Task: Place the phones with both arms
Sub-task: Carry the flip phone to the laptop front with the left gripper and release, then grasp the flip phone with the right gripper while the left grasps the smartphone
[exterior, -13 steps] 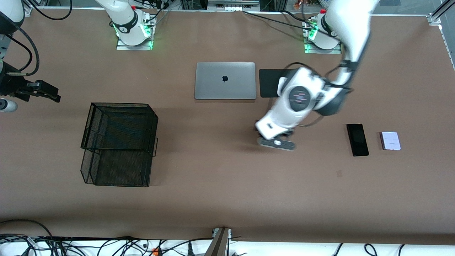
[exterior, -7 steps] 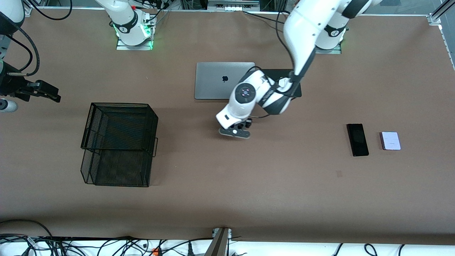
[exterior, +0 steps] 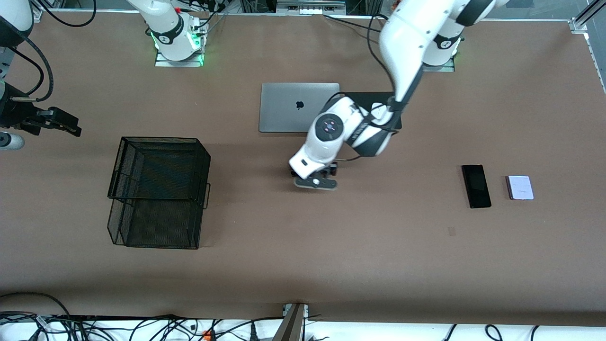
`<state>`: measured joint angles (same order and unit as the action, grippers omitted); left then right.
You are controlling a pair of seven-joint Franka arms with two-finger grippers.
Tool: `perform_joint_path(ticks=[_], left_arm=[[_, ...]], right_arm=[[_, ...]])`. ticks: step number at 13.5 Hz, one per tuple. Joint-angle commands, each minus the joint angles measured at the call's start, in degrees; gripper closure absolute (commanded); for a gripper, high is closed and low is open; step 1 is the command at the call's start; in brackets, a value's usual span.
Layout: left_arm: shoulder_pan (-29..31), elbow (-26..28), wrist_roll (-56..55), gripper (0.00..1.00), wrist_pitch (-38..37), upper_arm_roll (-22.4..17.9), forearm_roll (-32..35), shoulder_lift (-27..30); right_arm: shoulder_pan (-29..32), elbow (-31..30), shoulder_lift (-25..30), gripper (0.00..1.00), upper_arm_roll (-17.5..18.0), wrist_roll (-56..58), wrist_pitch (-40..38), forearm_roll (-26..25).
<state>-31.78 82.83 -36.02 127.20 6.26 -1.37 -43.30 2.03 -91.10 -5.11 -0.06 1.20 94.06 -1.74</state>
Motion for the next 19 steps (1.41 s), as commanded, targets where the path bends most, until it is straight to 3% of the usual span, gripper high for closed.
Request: perform_joint_path(ticks=[1,5,8,10,13,15,17,19], left_arm=[[7.5,1.5,1.1,0.0,-12.5,0.2,-0.6,8.2],[19.6,2.0,13.8,0.0,-27.4,-0.4,0.2,13.8],[29.6,3.7,28.1,0.0,-27.5,-0.6,9.0,15.5],[35.3,7.3,32.3,0.0,-21.9,-0.5,10.1,15.8],[39.9,20.9,35.8,0.0,-6.4,-0.6,10.1,19.6],[41.4,31.8,37.1,0.0,6.9,-0.7,10.2,22.5],[44.6,37.6,41.4,0.0,17.0,-0.6,10.2,22.4],[45.8,41.3,42.7,0.0,23.7,-0.6,10.2,21.2]], right_arm=[[0.2,-0.8,-0.2,0.0,0.9,0.6,0.8,1.2],[-6.2,-0.7,-4.2,0.0,0.9,0.3,3.8,3.2],[-13.7,0.0,-8.2,0.0,0.9,-11.1,7.3,3.0],[-20.1,0.3,-11.0,0.0,0.9,-20.9,11.2,2.3],[-30.4,2.1,-15.8,0.0,0.9,-35.0,17.0,2.1],[-36.5,7.4,-21.8,0.0,0.8,-44.7,19.2,1.3],[-41.9,14.7,-28.9,0.0,0.8,-53.6,19.3,-1.6],[-46.3,17.8,-33.4,0.0,0.6,-60.3,19.5,-3.4]])
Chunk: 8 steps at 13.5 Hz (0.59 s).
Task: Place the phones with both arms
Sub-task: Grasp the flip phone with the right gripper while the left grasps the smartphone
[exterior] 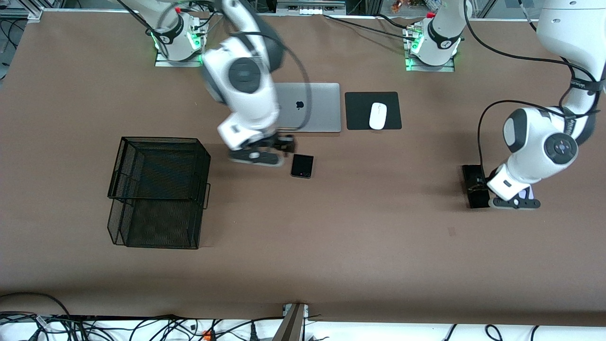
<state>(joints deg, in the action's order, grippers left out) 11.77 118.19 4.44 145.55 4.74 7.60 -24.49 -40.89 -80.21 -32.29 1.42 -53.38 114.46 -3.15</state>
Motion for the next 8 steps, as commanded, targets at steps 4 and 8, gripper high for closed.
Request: perform_joint_path(ticks=[4,8], left_arm=[[4.1,9.0,2.2,0.0,12.5,1.0,1.2,-1.3],[5.2,9.0,2.3,0.0,13.8,1.1,1.2,-3.6]], right_arm=[[-5.6,6.4,-10.1,0.0,-0.9,-8.2,1.4,-2.3],[-5.6,3.0,-14.6,0.0,-0.9,-8.3,9.7,-2.2]])
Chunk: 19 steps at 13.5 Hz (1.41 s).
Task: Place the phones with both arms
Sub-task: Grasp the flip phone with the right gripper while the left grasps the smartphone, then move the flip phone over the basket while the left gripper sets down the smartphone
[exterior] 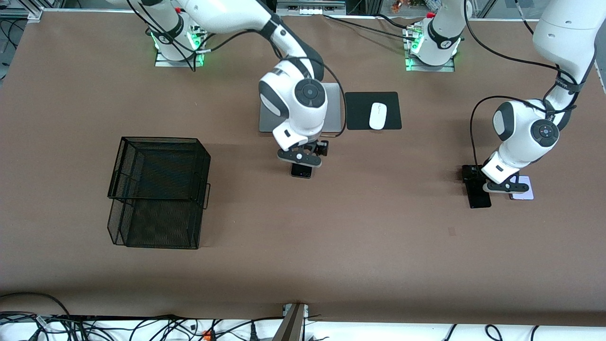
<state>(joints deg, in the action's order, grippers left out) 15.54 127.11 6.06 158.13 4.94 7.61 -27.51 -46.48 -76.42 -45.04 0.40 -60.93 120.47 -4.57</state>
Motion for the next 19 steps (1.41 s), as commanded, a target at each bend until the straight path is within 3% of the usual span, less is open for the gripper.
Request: perform_joint_path(ticks=[1,3,5,8,13,17,18,19], left_arm=[[1.4,0.0,0.3,0.12,1.1,1.0,1.1,-0.9],[1.4,-0.4,-0.5,0.55,0.9,1.3,0.9,-0.8],[1.4,-0.7,-0.9,0.75,0.5,1.5,0.7,-0.3],[1.1,-2.6,-1.0,0.76,-5.6,3.3,0.7,3.8],[0.0,-21.0,-2.6,0.77,-34.9,7.8,0.1,4.3],[-7.8,-31.0,-8.0,0.77,-44.3,9.0,0.0,4.0],[-10.7,-31.6,-9.5,0.77,-44.4,9.0,0.0,3.7],[-13.4,-31.7,-12.3,0.77,-44.2,9.0,0.0,3.5]], right_arm=[[0.0,-0.8,-3.4,0.0,0.0,-0.8,5.1,-0.8],[-0.1,-0.8,-4.7,0.0,0.1,-1.0,7.9,-0.8],[-0.1,-0.8,-5.6,0.0,0.0,-1.1,9.1,-1.0],[0.0,-0.8,-6.7,0.0,0.0,-0.9,9.5,-1.6],[0.0,-0.9,-7.2,0.0,-0.1,-0.4,9.5,-2.6],[0.0,-1.1,-7.5,0.0,-0.1,-0.3,9.4,-2.9],[0.0,-1.0,-7.4,0.13,-0.1,-0.1,9.4,-2.9],[0.0,-1.0,-7.3,0.52,-0.1,0.0,9.4,-2.9]])
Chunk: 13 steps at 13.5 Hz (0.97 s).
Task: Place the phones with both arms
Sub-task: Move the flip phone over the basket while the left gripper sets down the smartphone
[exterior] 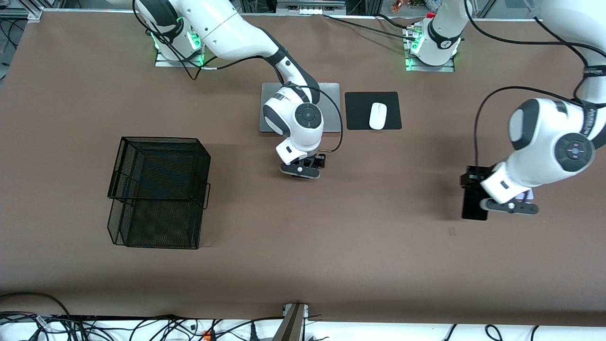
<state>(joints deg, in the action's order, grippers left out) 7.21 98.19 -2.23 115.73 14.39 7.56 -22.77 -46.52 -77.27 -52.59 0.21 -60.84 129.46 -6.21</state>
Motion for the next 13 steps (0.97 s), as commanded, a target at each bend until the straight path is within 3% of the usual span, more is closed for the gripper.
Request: perform_joint_path(ticks=[1,2,4,7,9,13], left_arm=[[-8.5,-3.0,-7.6,0.77,-1.6,-0.4,-0.3,-2.0],[-11.7,-4.7,-11.9,0.77,-1.5,-0.4,-0.8,-3.1],[-16.7,-8.0,-19.1,0.78,-1.5,-0.5,-0.6,-5.5],[-17.0,-11.0,-20.4,0.78,-1.4,-0.4,-0.8,-8.3],[-17.3,-11.4,-20.4,0.78,-1.3,-0.4,-1.0,-8.7],[-19.9,-11.3,-20.5,0.78,3.1,-0.2,-7.9,-9.8]], right_arm=[[0.0,0.0,0.4,0.75,0.1,0.4,0.4,-1.3],[0.2,0.4,0.7,0.84,0.1,0.6,0.1,-1.2],[0.7,0.5,3.4,0.84,0.1,1.0,-2.2,-0.6],[3.4,0.5,10.5,0.84,0.2,4.0,-11.9,0.1],[6.1,0.5,15.5,0.84,0.1,10.7,-18.9,3.3],[15.0,-0.8,23.0,0.84,-0.4,25.6,-29.4,4.9]])
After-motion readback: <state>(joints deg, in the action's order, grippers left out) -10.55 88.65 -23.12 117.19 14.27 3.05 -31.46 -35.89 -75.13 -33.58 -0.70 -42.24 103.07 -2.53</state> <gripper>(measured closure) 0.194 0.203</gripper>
